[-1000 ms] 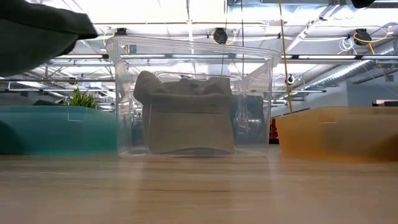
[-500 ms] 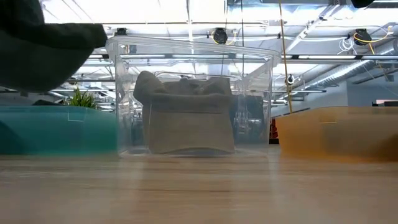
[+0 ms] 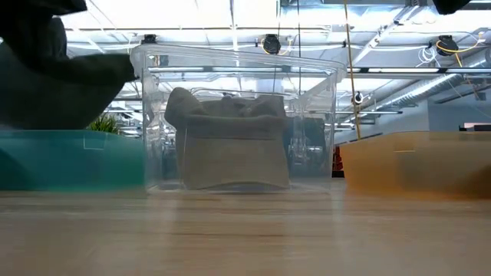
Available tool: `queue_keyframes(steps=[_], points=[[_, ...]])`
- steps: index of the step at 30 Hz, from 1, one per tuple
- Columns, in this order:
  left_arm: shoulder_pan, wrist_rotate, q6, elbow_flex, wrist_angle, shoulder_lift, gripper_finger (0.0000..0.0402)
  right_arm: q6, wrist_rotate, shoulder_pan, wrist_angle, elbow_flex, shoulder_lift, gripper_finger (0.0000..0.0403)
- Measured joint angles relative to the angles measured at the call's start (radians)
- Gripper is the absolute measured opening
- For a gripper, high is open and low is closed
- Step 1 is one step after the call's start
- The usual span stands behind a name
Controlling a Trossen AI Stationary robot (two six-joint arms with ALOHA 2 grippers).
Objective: Pick & Place hat
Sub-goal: Put the green cap into the green bin
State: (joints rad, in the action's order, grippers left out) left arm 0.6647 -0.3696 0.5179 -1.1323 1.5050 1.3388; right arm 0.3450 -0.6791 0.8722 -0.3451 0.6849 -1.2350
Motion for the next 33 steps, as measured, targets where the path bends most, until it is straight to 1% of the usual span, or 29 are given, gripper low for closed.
queue_keyframes(steps=[3, 7, 12, 17, 21, 23, 26, 30, 33], points=[[0.0, 0.004, 0.005, 0.049, -0.016, 0.0, 0.0022, 0.002, -0.004, -0.001, -0.003, -0.009, 0.0, 0.013], [0.0, -0.017, 0.019, 0.111, -0.061, 0.0, 0.0046, 0.013, -0.004, -0.007, -0.005, -0.011, 0.0, 0.013], [-0.001, -0.009, 0.038, 0.17, -0.109, 0.0, 0.0053, 0.01, -0.004, -0.007, -0.011, -0.011, 0.0, 0.013], [-0.005, -0.016, 0.114, 0.195, -0.108, 0.0, 0.0055, 0.001, -0.004, -0.007, -0.011, -0.011, 0.0, 0.013], [-0.005, -0.012, 0.12, 0.195, -0.109, 0.0, 0.0057, -0.002, -0.004, -0.007, -0.011, -0.011, 0.0, 0.013], [-0.005, -0.009, 0.124, 0.195, -0.109, 0.0, 0.0067, -0.002, -0.004, -0.007, -0.011, -0.011, 0.0, 0.013], [-0.005, -0.004, 0.128, 0.195, -0.11, 0.0, 0.0097, -0.002, -0.004, -0.007, -0.011, -0.011, 0.0, 0.013], [-0.005, -0.005, 0.141, 0.195, -0.095, 0.0, 0.0161, -0.006, -0.004, -0.007, -0.01, -0.011, 0.0, 0.013], [-0.005, 0.01, 0.15, 0.191, -0.052, 0.0, 0.0209, -0.017, -0.004, -0.007, -0.01, -0.011, 0.0, 0.013]])
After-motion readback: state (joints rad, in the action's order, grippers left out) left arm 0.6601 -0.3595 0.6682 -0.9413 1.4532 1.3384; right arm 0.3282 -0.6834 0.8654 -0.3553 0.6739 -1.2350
